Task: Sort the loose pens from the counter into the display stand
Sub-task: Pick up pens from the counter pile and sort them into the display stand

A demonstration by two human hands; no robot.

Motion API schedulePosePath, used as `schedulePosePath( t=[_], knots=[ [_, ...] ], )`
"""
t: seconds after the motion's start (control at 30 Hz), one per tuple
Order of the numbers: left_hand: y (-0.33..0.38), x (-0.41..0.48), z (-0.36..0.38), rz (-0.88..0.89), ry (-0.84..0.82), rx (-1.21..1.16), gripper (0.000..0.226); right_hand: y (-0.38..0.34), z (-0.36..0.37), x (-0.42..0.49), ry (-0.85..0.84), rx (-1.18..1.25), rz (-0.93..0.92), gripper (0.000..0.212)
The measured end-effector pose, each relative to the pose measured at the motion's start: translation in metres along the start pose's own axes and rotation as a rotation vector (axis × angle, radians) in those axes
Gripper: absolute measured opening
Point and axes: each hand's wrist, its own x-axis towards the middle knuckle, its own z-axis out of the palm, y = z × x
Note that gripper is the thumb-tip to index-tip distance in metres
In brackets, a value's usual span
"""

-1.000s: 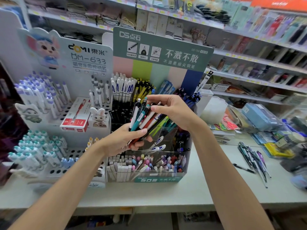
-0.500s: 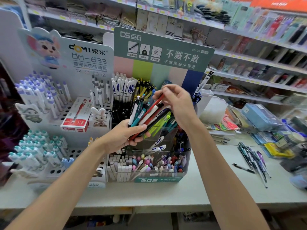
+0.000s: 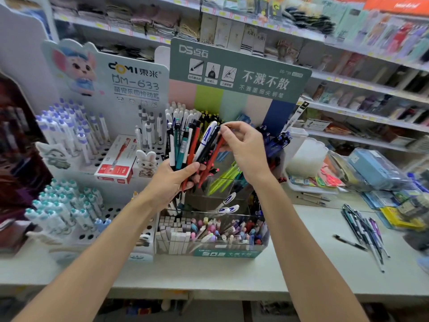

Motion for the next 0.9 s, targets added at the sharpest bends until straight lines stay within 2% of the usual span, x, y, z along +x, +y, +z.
schedulePosePath(
  t=[0.3,0.37,0.43,0.5,0.57,0.6,0.67,0.77,0.9],
  knots=[
    [0.008,0.000,-0.013,0.051,0.018,0.115,0.012,0.001,0.012,0.003,-0.115,0.047,0.020,0.014],
    [0.009,-0.001,-0.015,0.050,0.013,0.128,0.010,-0.003,0.006,0.005,-0.045,0.092,0.025,0.016],
    [0.010,-0.003,-0.019,0.022,-0.030,0.121,0.010,-0.013,-0.007,0.013,0.112,0.318,0.042,0.020],
    [0.009,-0.003,-0.022,-0.018,-0.106,0.103,0.013,-0.022,-0.017,0.020,0.134,0.398,0.054,0.018],
    [0.009,-0.003,-0.022,-0.070,-0.200,0.096,0.021,-0.024,-0.014,0.020,-0.027,0.097,0.076,0.016],
    [0.008,-0.002,-0.021,-0.092,-0.245,0.101,0.026,-0.022,-0.010,0.018,-0.144,-0.095,0.097,0.023],
    [0.008,-0.001,-0.017,-0.118,-0.312,0.130,0.036,-0.016,-0.003,0.015,-0.306,-0.287,0.159,0.029],
    [0.006,0.000,-0.012,-0.123,-0.340,0.140,0.041,-0.011,-0.002,0.013,-0.252,-0.253,0.187,0.013],
    [0.009,0.004,-0.007,-0.140,-0.321,0.148,0.044,-0.006,-0.005,0.014,-0.147,-0.319,0.119,0.019]
  ],
)
